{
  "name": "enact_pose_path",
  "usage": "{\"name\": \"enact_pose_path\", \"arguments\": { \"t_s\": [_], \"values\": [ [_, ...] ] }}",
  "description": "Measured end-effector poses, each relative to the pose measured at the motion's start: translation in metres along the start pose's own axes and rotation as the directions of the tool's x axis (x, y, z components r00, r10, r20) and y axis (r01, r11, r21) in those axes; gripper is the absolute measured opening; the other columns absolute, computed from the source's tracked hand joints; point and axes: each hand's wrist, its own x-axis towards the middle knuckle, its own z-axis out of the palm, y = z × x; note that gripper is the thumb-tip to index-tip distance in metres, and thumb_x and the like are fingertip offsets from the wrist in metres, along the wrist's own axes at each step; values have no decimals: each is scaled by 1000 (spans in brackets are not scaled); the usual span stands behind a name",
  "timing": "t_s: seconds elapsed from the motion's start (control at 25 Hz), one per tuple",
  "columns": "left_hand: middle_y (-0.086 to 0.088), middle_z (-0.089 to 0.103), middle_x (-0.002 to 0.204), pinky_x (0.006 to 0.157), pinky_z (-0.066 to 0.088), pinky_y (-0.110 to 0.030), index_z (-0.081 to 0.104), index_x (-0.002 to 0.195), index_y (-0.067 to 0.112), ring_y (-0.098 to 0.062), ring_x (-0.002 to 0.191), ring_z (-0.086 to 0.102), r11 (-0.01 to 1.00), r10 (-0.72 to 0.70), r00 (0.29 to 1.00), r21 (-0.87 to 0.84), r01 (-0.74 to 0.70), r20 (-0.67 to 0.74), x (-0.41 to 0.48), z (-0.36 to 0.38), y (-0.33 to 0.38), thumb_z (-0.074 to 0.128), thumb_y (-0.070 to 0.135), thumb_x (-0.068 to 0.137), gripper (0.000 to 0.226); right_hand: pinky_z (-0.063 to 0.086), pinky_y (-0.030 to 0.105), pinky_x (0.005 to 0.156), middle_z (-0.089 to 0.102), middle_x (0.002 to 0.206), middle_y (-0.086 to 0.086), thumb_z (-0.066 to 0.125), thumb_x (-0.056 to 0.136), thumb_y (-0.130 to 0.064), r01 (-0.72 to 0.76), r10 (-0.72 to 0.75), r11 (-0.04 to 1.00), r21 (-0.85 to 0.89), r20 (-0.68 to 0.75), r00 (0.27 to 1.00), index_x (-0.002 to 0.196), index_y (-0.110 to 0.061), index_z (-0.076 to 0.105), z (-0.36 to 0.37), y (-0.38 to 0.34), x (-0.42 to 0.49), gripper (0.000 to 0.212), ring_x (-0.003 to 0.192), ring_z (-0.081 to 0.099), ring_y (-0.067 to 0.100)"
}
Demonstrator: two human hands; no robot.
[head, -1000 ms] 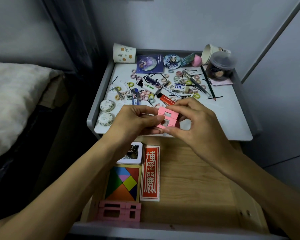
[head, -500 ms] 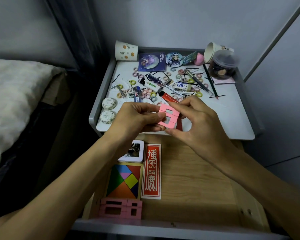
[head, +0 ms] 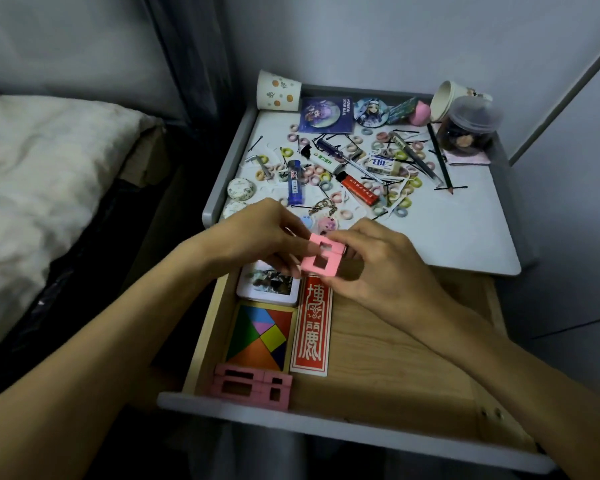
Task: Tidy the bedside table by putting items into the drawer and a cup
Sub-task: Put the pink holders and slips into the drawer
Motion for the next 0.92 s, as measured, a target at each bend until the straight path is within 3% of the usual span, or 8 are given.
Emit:
{"name": "enact_pose_path", "arguments": {
  "t_s": [0.08, 0.12, 0.2, 0.24, 0.36, 0.52, 0.8, 0.92],
  "values": [
    [-9, 75, 86, 70, 61, -36, 69, 92, 8, -26, 73, 73, 920, -56, 985, 374, 113, -161, -8, -11, -12, 69, 37, 88, 29, 50, 23, 75, 55, 104, -7, 79, 77, -34, -31, 25, 999, 40, 130, 991, 129, -18, 60, 16, -8, -9, 58, 90, 52, 6],
    [-11, 73, 89, 72, 59, -38, 66, 90, 9, -28, 78, 71, 782, -44, 951, 582, 223, -304, -11, -16, -20, 68, 46, 87, 37, 48, 20, 73, 53, 102, -9, 78, 77, -34, -34, 21, 998, 61, 203, 979, 128, -19, 60, 27, -12, -15, 56, 88, 51, 4],
    [-13, 66, 102, 72, 50, -35, 60, 100, 11, -33, 91, 66, 520, -22, 877, 743, 420, -480, -23, -21, -39, 63, 52, 88, 43, 43, 14, 71, 49, 101, -12, 77, 78, -35, -8, -28, 995, 99, 360, 932, 124, -21, 63, 54, -24, -29, 50, 87, 47, 1],
    [-13, 63, 107, 71, 45, -34, 59, 108, 10, -33, 97, 64, 475, -62, 861, 743, 471, -505, -24, -21, -49, 60, 49, 91, 42, 40, 13, 71, 48, 101, -12, 76, 79, -36, 13, -60, 994, 111, 426, 903, 121, -22, 64, 67, -28, -35, 46, 87, 45, 0],
    [-11, 59, 105, 70, 44, -37, 58, 112, 8, -32, 100, 61, 511, -186, 873, 714, 478, -451, -13, -16, -73, 53, 30, 97, 27, 42, 15, 74, 48, 101, -11, 73, 82, -34, 64, -126, 989, 135, 525, 842, 109, -20, 68, 106, -37, -42, 31, 88, 45, 1],
    [-13, 58, 104, 67, 45, -36, 56, 109, 5, -31, 99, 60, 505, -61, 928, 791, 346, -367, 1, -11, -87, 50, 9, 95, 16, 55, 34, 83, 58, 110, 1, 64, 90, -32, 110, -188, 980, 169, 575, 796, 108, -18, 66, 140, -52, -35, 23, 94, 60, 14],
    [-14, 57, 114, 66, 42, -32, 55, 110, 8, -29, 101, 59, 544, -28, 929, 774, 323, -368, 5, -15, -95, 61, 10, 91, 20, 54, 35, 87, 54, 122, 10, 59, 92, -8, 418, -344, 908, 32, 628, 698, 130, -10, 53, 151, -55, -26, 38, 104, 60, 24],
    [-14, 55, 116, 67, 40, -31, 55, 112, 8, -28, 101, 58, 555, -40, 928, 765, 328, -369, 5, -16, -95, 62, 10, 91, 22, 54, 36, 85, 55, 120, 12, 60, 91, -5, 478, -380, 878, 26, 645, 662, 130, -8, 52, 154, -54, -23, 40, 102, 61, 26]
  ]
}}
